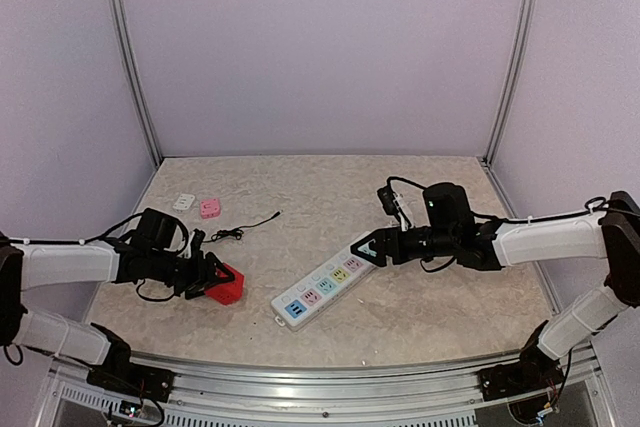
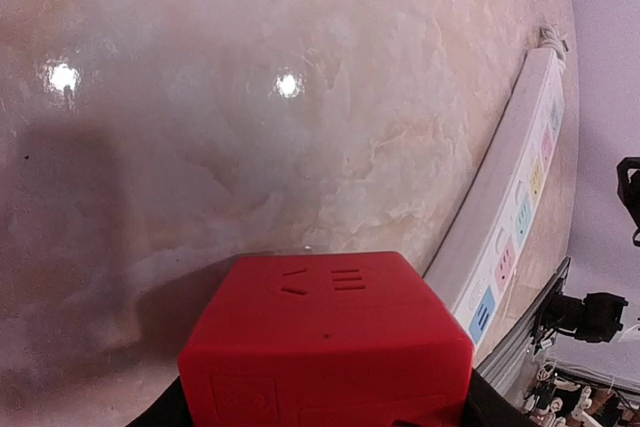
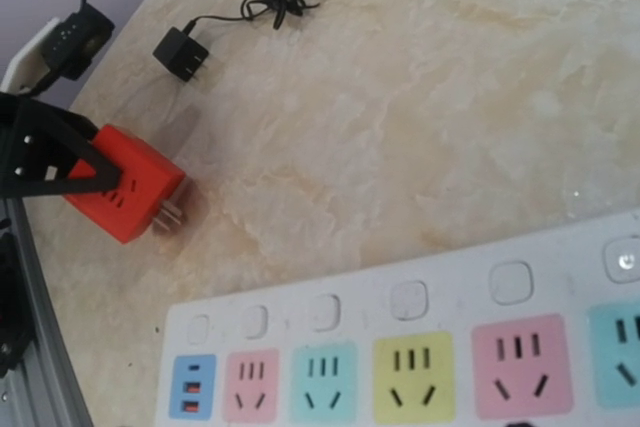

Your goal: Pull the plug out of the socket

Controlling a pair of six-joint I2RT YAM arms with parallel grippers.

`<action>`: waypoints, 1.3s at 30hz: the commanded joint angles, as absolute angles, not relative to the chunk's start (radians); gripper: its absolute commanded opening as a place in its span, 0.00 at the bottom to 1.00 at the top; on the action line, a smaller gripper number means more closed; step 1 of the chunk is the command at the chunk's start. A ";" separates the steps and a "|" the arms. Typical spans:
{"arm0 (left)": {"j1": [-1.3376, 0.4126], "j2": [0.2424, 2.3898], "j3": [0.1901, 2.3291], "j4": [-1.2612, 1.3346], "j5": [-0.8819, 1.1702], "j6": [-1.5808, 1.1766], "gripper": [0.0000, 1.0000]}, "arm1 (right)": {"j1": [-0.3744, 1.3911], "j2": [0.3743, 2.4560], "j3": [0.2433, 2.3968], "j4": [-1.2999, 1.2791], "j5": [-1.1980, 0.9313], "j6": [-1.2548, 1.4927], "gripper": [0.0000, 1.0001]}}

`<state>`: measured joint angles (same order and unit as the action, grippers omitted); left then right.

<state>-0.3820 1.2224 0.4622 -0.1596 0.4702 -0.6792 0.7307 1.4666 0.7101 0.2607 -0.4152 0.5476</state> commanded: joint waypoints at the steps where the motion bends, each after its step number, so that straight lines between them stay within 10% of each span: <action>1: -0.373 1.258 0.463 -0.121 0.492 -0.683 0.47 | 0.735 1.477 0.700 0.273 -0.424 0.550 0.78; 9: -0.370 1.236 0.480 -0.170 0.432 -0.667 0.86 | 0.735 1.477 0.704 0.270 -0.423 0.549 0.78; 15: -0.357 1.195 0.517 -0.246 0.363 -0.652 0.98 | 0.735 1.478 0.707 0.266 -0.423 0.548 0.78; 26: -0.381 1.120 0.635 -0.338 0.259 -0.576 0.99 | 0.735 1.460 0.705 0.240 -0.409 0.534 0.80; 39: -0.886 1.493 1.043 -0.559 0.006 -0.347 0.99 | 0.664 1.373 0.644 0.248 -0.407 0.565 0.80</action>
